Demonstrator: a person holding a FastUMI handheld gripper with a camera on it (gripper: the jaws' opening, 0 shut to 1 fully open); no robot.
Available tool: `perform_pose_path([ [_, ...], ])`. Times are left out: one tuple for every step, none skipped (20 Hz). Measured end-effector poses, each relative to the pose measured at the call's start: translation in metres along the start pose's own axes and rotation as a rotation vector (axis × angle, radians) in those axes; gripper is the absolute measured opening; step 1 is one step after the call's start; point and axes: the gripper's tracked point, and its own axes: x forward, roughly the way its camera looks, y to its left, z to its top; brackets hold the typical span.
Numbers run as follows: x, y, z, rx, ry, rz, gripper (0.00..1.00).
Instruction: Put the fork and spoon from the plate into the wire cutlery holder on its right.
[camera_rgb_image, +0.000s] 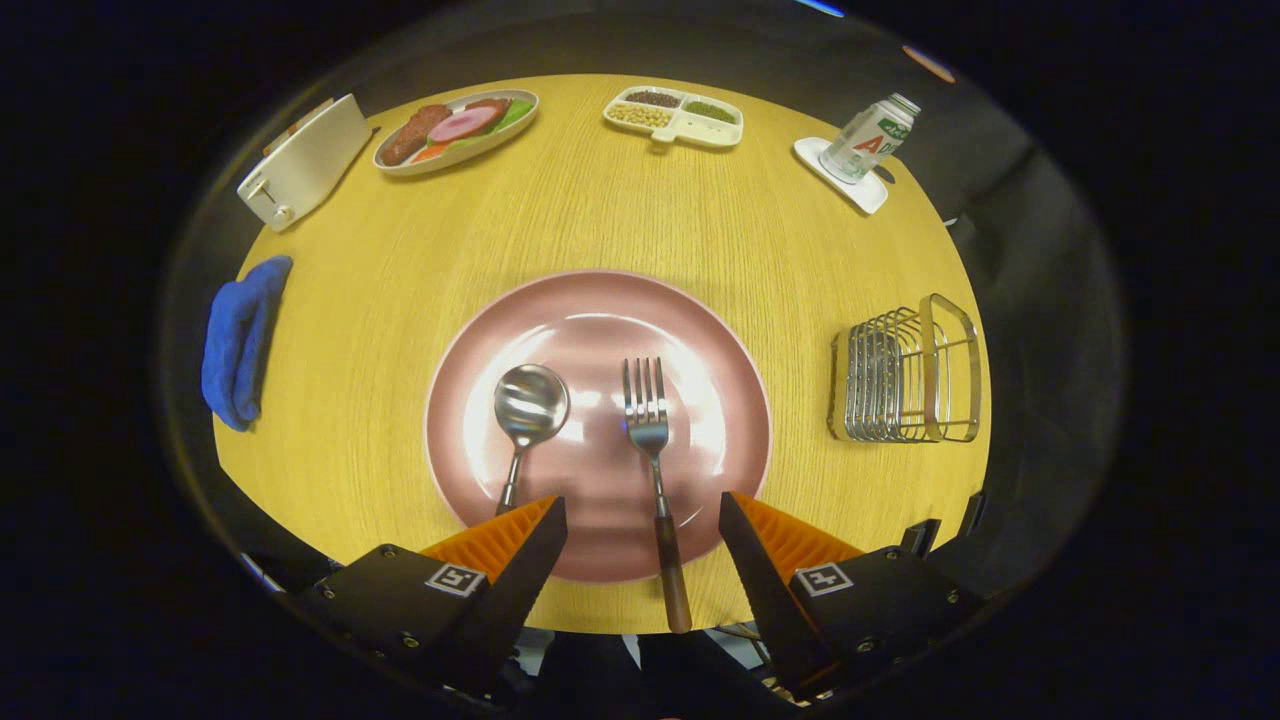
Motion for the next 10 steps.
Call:
perform_pose_path([
  [0.005,-0.001,0.0,-0.005,0.013,0.003,0.97],
  [0.011,0.0,-0.001,-0.004,0.019,0.008,0.97],
  [0.015,0.002,0.0,0.003,0.023,0.024,0.96],
  [0.02,0.003,0.001,0.009,0.024,0.032,0.93],
  [0.023,0.003,0.001,0.012,0.031,0.035,0.9],
  [0.026,0.001,0.0,0.01,0.039,0.028,0.84],
  [0.027,-0.002,-0.001,0.006,0.051,0.022,0.8],
  [0.03,-0.004,-0.005,0.003,0.067,0.019,0.69],
  [0.032,-0.003,-0.01,0.002,0.076,0.033,0.66],
  [0.034,-0.002,-0.008,-0.003,0.085,0.042,0.44],
])
